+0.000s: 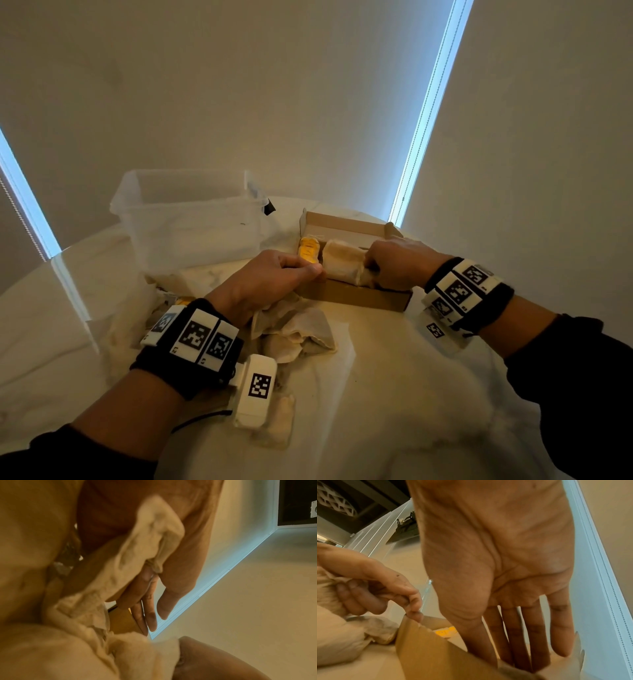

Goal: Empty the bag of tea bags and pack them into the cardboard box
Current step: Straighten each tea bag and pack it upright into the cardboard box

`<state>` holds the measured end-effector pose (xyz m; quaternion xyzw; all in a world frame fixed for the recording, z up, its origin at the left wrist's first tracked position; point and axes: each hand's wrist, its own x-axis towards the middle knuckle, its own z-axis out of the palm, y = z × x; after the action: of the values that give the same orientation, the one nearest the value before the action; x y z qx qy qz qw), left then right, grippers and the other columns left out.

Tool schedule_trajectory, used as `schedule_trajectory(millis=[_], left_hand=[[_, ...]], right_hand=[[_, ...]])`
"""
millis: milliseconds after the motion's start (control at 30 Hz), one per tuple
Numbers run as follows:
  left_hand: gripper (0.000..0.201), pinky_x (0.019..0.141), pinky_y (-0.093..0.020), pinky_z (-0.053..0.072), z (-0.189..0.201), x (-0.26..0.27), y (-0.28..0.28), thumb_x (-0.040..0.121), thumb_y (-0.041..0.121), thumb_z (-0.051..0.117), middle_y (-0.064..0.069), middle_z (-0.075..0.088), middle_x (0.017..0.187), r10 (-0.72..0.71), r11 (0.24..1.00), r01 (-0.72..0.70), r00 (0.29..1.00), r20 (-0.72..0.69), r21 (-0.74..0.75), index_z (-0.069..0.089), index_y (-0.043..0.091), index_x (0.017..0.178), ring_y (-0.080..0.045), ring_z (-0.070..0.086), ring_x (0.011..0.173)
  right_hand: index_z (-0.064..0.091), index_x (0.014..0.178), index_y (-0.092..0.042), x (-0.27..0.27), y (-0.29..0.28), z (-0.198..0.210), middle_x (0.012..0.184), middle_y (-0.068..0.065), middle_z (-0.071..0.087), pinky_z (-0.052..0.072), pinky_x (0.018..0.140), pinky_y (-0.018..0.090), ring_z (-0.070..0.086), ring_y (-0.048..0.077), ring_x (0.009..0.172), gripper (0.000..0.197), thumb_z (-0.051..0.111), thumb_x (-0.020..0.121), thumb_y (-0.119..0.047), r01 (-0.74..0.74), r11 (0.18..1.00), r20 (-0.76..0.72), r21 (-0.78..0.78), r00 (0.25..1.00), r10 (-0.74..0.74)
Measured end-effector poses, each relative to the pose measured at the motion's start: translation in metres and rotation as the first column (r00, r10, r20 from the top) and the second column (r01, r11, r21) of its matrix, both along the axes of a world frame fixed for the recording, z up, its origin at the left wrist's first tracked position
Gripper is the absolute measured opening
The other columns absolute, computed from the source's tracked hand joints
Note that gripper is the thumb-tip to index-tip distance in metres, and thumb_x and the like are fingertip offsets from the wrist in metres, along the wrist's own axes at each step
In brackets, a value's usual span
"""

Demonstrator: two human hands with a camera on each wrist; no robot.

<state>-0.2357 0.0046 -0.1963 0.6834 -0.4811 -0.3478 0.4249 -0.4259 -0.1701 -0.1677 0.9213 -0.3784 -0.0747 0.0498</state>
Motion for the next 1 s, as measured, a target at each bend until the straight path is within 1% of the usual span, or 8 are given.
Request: schedule_trajectory(millis=[133, 267, 367, 467, 533, 700, 833, 1000], left_hand=[[0.025, 0.041, -0.009, 0.033, 0.002, -0.002, 0.0, 0.103, 0.044, 0.065, 0.016, 0.065, 0.077, 0.006, 1.0, -0.006, 1.0, 0.015, -0.016, 0.085, 0.028, 0.107, 0.005, 0.048, 0.039], [0.025, 0.045, -0.017, 0.034, 0.002, -0.002, 0.001, 0.101, 0.049, 0.066, 0.015, 0.074, 0.088, 0.004, 1.0, -0.004, 1.0, 0.015, -0.001, 0.086, 0.034, 0.102, -0.004, 0.041, 0.046], [0.026, 0.053, -0.019, 0.037, 0.001, -0.002, 0.002, 0.102, 0.05, 0.064, 0.015, 0.077, 0.101, 0.012, 1.0, -0.012, 1.0, 0.019, 0.002, 0.086, 0.035, 0.102, -0.007, 0.048, 0.057], [0.032, 0.053, -0.012, 0.038, 0.008, -0.005, 0.005, 0.107, 0.046, 0.058, 0.014, 0.078, 0.109, 0.021, 0.999, -0.022, 0.999, -0.025, -0.047, 0.085, 0.028, 0.108, 0.007, 0.054, 0.05], [0.037, 0.052, -0.014, 0.038, 0.015, -0.008, 0.005, 0.108, 0.048, 0.054, 0.014, 0.079, 0.107, 0.061, 0.994, -0.067, 0.996, -0.072, -0.084, 0.084, 0.025, 0.109, 0.006, 0.054, 0.049], [0.045, 0.049, -0.024, 0.028, 0.042, 0.0, 0.012, 0.11, 0.051, 0.05, 0.005, 0.082, 0.103, 0.212, 0.944, -0.274, 0.93, -0.3, -0.184, 0.078, 0.016, 0.105, -0.009, 0.038, 0.052], [0.049, 0.044, -0.021, 0.028, 0.059, 0.017, 0.023, 0.11, 0.054, 0.046, 0.001, 0.081, 0.1, 0.252, 0.889, -0.397, 0.838, -0.484, -0.226, 0.074, 0.015, 0.099, -0.006, 0.038, 0.046], [0.053, 0.046, -0.025, 0.023, 0.055, 0.02, 0.031, 0.109, 0.056, 0.045, -0.002, 0.078, 0.09, 0.223, 0.895, -0.389, 0.815, -0.535, -0.219, 0.072, 0.015, 0.09, -0.01, 0.034, 0.048]], right_hand=[[0.077, 0.111, -0.022, 0.001, 0.0, 0.002, 0.109, -0.003, 0.067, 0.057, 0.082, 0.034, 0.059, 0.018, 0.096, 0.019, 0.073, 0.092, -0.019, 0.008, 0.997, 0.163, -0.075, 0.987, 0.005], [0.081, 0.107, -0.019, 0.003, 0.0, 0.001, 0.104, -0.004, 0.067, 0.057, 0.082, 0.03, 0.063, 0.017, 0.096, 0.015, 0.073, 0.094, -0.016, 0.021, 1.0, 0.159, -0.015, 0.987, -0.019], [0.082, 0.109, -0.02, 0.003, -0.002, 0.006, 0.112, -0.002, 0.074, 0.06, 0.087, 0.033, 0.066, 0.018, 0.1, 0.018, 0.07, 0.096, -0.018, 0.024, 0.999, 0.133, 0.024, 0.991, -0.027], [0.079, 0.119, -0.027, 0.005, 0.01, 0.018, 0.118, -0.005, 0.073, 0.058, 0.093, 0.035, 0.065, 0.016, 0.106, 0.023, 0.072, 0.097, -0.027, -0.033, 0.999, 0.208, 0.018, 0.978, 0.028], [0.078, 0.119, -0.033, 0.008, 0.026, 0.03, 0.115, -0.011, 0.073, 0.056, 0.094, 0.033, 0.065, 0.011, 0.106, 0.022, 0.074, 0.097, -0.035, -0.136, 0.987, 0.262, 0.09, 0.959, 0.108], [0.074, 0.116, -0.047, 0.02, 0.087, 0.048, 0.109, -0.027, 0.069, 0.049, 0.091, 0.023, 0.063, -0.002, 0.101, 0.025, 0.076, 0.092, -0.053, -0.371, 0.876, 0.204, 0.309, 0.925, 0.32], [0.067, 0.124, -0.044, 0.033, 0.12, 0.041, 0.116, -0.023, 0.067, 0.053, 0.092, 0.024, 0.063, -0.001, 0.104, 0.044, 0.082, 0.085, -0.056, -0.472, 0.796, 0.304, 0.378, 0.876, 0.375], [0.064, 0.131, -0.039, 0.044, 0.145, 0.003, 0.128, -0.015, 0.06, 0.053, 0.096, 0.029, 0.058, 0.007, 0.111, 0.054, 0.086, 0.083, -0.051, -0.559, 0.713, 0.154, 0.423, 0.82, 0.551]])
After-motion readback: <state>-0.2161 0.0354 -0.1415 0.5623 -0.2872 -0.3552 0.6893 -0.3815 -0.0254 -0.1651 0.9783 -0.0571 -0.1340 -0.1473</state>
